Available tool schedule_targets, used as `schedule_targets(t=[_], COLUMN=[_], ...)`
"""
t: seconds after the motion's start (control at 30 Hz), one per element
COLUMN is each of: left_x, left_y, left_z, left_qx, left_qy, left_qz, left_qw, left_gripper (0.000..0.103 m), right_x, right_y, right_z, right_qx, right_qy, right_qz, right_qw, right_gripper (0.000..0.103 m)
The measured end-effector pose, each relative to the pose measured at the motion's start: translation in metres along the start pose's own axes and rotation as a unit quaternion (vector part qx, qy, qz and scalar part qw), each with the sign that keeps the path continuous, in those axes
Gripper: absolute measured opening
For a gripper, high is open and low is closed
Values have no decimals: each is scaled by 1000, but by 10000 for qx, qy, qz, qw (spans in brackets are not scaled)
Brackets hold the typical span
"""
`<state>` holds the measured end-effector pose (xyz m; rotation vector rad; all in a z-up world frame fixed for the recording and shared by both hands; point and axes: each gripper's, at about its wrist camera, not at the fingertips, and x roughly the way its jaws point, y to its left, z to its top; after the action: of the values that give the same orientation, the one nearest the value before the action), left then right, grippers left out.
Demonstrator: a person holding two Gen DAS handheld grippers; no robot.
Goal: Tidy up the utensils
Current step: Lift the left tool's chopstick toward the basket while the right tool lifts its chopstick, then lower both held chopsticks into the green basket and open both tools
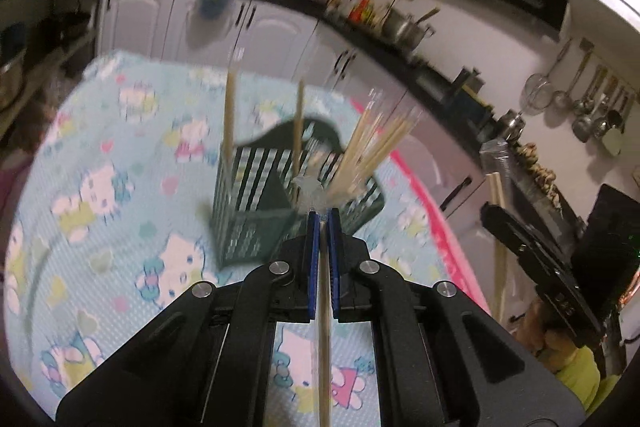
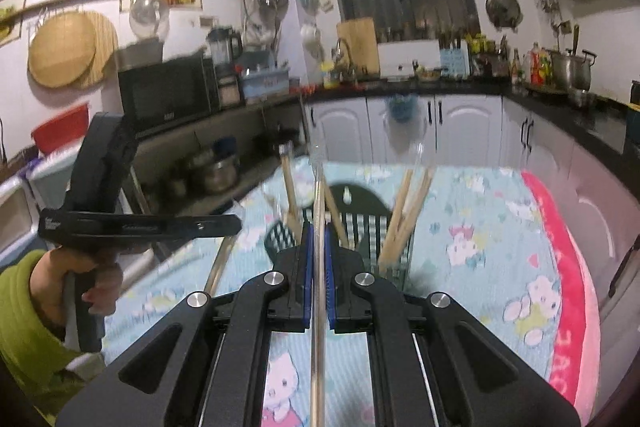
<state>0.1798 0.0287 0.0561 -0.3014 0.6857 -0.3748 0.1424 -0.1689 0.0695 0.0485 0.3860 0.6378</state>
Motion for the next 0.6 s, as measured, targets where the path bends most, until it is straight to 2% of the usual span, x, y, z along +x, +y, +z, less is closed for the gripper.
schedule_targets(t=[0.17, 0.47, 0.6], left_x=[-37, -61, -71], left_y=[-1, -18, -26], left_z=[24, 73, 95], left_qx=[220, 483, 582], left_qy=[-425, -1077, -1370], left_qz=[18, 155, 230], left_qw=[9989, 9929, 9886], left_gripper=[2, 2, 2], right_x=[-7, -9, -7], right_y=[-3, -4, -3], right_z=[18, 55, 73], right_qx=[135, 160, 138], right_qy=[-442, -933, -1133], right_qz=[-100, -378, -371], right_qw=[9989, 9948, 9928], right_gripper=[6, 6, 6])
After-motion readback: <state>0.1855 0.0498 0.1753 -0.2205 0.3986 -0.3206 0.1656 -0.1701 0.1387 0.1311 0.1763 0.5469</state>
